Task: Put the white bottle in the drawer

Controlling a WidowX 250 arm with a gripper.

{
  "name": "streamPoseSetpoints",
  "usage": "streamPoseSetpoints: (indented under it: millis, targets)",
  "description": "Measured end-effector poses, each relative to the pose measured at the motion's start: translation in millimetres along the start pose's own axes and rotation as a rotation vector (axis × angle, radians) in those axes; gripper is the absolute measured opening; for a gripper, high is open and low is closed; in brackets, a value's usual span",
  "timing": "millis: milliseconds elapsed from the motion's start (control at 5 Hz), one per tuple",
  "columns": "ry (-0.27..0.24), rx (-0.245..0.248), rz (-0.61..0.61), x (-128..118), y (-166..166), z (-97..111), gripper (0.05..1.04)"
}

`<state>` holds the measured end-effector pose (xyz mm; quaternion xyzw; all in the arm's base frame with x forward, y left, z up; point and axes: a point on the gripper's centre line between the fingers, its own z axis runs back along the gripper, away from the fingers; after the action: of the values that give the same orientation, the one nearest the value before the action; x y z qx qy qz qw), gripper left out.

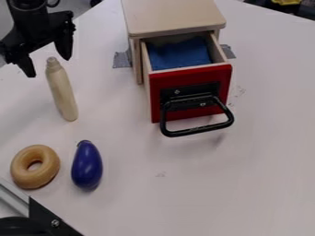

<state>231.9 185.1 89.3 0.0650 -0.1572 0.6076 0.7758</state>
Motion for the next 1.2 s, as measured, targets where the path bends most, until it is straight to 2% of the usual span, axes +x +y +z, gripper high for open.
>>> streamPoseSetpoints:
  millis: [600,800,1000,1200]
  targets:
    - [-0.004,0.016,0.019,1.7,4.9,-3.9,0.998]
    - [0.039,0.073,0.021,-4.8,12.3,-9.9,0.998]
    - [0.058,0.107,0.034,-5.3,15.5,-8.2,0.998]
    - [0.081,0.148,0.032,-8.0,19.5,-12.7,0.951]
